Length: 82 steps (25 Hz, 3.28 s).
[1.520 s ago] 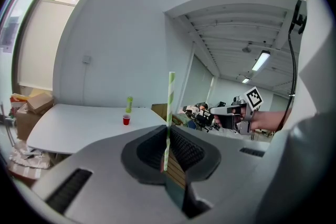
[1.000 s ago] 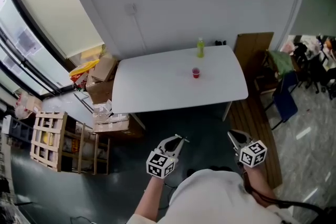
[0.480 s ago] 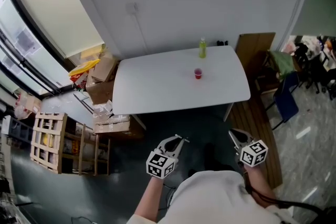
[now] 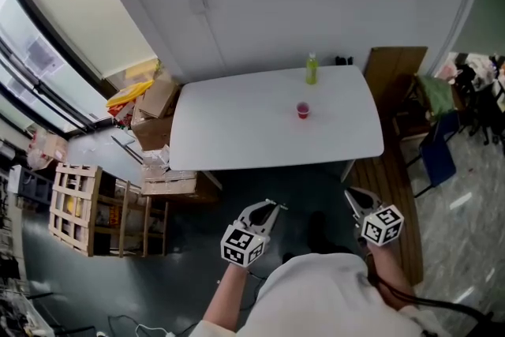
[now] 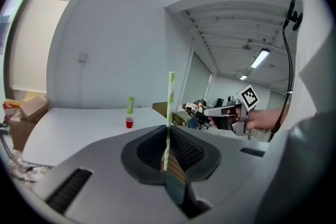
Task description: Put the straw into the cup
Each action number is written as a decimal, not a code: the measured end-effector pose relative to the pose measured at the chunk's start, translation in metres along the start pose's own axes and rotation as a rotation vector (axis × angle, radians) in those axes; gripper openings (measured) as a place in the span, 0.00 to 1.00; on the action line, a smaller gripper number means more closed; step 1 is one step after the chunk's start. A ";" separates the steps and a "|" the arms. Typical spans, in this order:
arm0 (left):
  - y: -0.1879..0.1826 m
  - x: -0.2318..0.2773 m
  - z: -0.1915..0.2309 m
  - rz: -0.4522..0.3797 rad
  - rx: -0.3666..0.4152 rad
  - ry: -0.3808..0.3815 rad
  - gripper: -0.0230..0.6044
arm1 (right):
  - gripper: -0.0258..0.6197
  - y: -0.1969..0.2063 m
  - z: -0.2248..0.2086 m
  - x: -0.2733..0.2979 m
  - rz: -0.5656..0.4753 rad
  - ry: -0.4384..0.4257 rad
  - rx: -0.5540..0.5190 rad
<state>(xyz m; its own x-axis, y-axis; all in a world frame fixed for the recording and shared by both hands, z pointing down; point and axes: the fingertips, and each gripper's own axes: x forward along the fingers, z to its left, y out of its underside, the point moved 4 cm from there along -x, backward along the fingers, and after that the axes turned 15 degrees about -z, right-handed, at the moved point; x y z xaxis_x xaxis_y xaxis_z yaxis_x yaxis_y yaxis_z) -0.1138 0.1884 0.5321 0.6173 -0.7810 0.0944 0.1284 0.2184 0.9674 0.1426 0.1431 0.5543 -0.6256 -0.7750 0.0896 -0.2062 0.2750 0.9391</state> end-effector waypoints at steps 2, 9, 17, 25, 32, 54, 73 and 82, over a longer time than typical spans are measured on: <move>-0.002 0.011 0.005 0.004 -0.010 -0.013 0.07 | 0.10 -0.002 -0.010 0.010 0.008 -0.009 0.011; -0.014 0.050 0.021 0.006 -0.016 -0.045 0.08 | 0.10 -0.018 -0.044 0.052 0.024 -0.046 0.018; -0.022 0.095 0.038 0.005 -0.025 -0.082 0.08 | 0.10 -0.032 -0.084 0.093 0.049 -0.082 0.023; -0.024 0.135 0.047 0.018 -0.036 -0.122 0.07 | 0.10 -0.034 -0.121 0.125 0.102 -0.127 0.033; -0.021 0.165 0.053 0.033 -0.047 -0.136 0.08 | 0.10 -0.031 -0.145 0.137 0.143 -0.146 0.037; -0.033 0.221 0.119 0.055 -0.047 -0.066 0.08 | 0.10 -0.041 -0.182 0.178 0.141 -0.033 0.055; -0.049 0.312 0.213 0.116 -0.049 0.180 0.08 | 0.10 -0.037 -0.183 0.259 0.167 0.120 0.093; -0.048 0.343 0.232 0.142 -0.031 0.294 0.08 | 0.10 -0.034 -0.189 0.279 0.164 0.189 0.094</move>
<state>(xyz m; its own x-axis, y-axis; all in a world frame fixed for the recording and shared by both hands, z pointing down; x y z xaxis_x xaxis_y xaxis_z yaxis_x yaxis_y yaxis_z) -0.0881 -0.2260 0.5724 0.8278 -0.5401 0.1516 0.0460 0.3347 0.9412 0.1168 -0.1901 0.6097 -0.5070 -0.8054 0.3069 -0.1880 0.4509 0.8726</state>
